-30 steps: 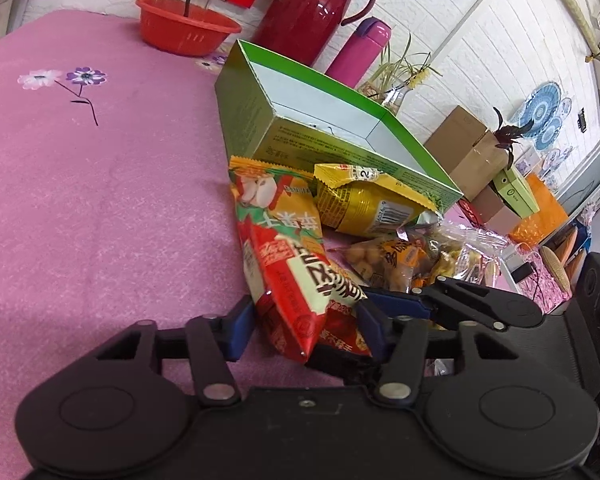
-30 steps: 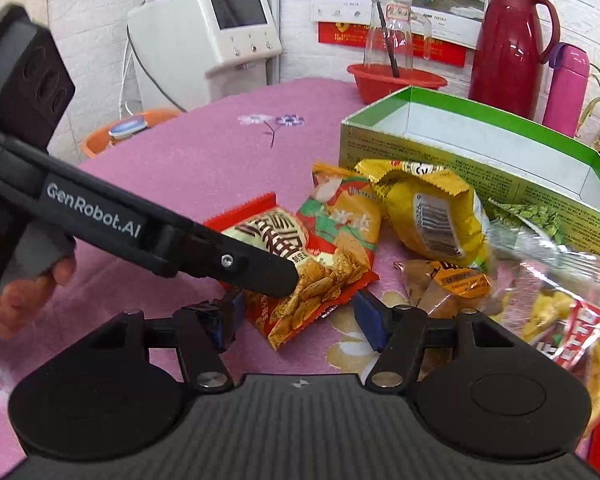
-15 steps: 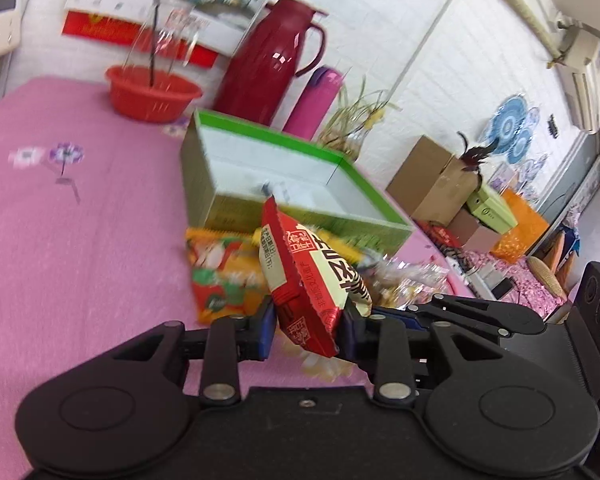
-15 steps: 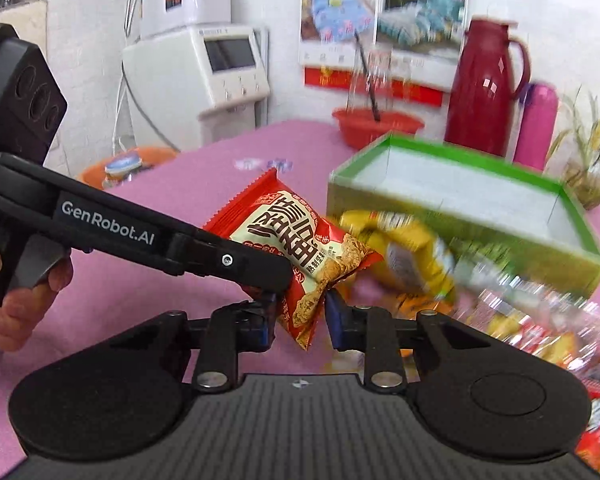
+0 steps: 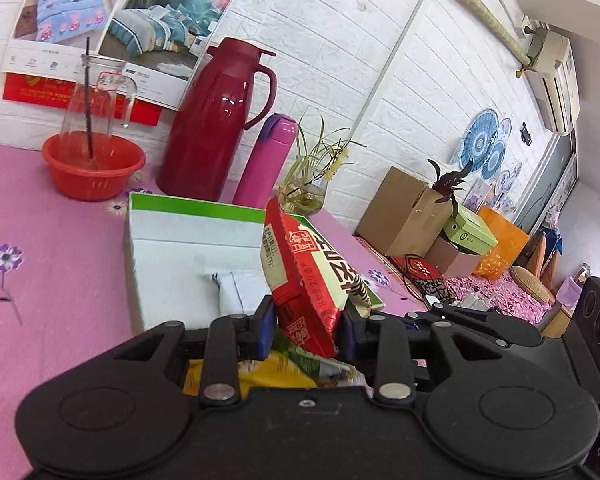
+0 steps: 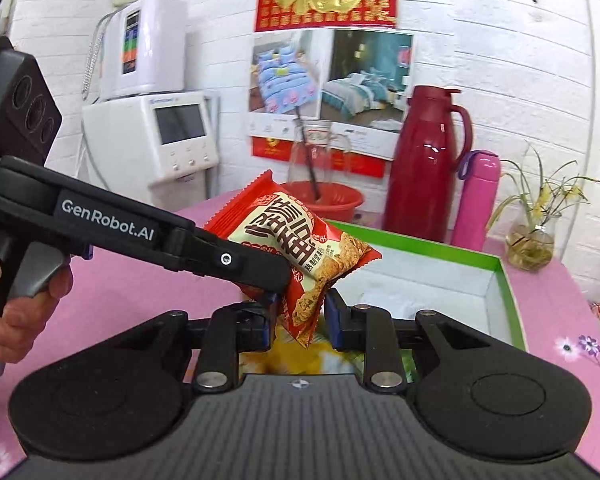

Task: Organize snacks
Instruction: 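Lift the red cracker bag over the green box and release it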

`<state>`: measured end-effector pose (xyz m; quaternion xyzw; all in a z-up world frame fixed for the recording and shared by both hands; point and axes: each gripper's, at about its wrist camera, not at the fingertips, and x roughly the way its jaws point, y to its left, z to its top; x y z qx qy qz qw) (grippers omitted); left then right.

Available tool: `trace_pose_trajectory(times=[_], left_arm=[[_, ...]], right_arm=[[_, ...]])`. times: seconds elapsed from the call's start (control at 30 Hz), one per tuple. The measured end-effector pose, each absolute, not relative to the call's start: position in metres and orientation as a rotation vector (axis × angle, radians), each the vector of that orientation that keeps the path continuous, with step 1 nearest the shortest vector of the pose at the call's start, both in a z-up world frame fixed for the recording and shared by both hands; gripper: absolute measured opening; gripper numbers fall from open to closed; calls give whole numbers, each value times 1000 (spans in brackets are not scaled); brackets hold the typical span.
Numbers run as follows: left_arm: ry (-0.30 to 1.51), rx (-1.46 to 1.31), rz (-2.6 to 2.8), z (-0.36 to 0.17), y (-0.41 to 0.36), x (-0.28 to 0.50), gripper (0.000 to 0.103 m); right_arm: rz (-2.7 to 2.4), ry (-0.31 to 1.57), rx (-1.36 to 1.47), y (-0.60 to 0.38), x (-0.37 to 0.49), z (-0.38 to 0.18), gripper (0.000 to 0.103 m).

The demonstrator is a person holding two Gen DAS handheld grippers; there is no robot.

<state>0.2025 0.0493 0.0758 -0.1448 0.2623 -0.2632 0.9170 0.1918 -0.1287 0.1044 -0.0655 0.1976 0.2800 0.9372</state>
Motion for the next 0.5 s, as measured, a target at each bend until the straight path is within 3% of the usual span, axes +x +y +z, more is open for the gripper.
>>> trace_pose_trajectory(times=[0.4,0.5], left_arm=[[566,-318,-561,57,52,286,7],[607,-345,-545,42,53,301,13]], right_arm=[[540,451,-138,-130,268,91,45],[532,493,-146,-128,283,80,46]])
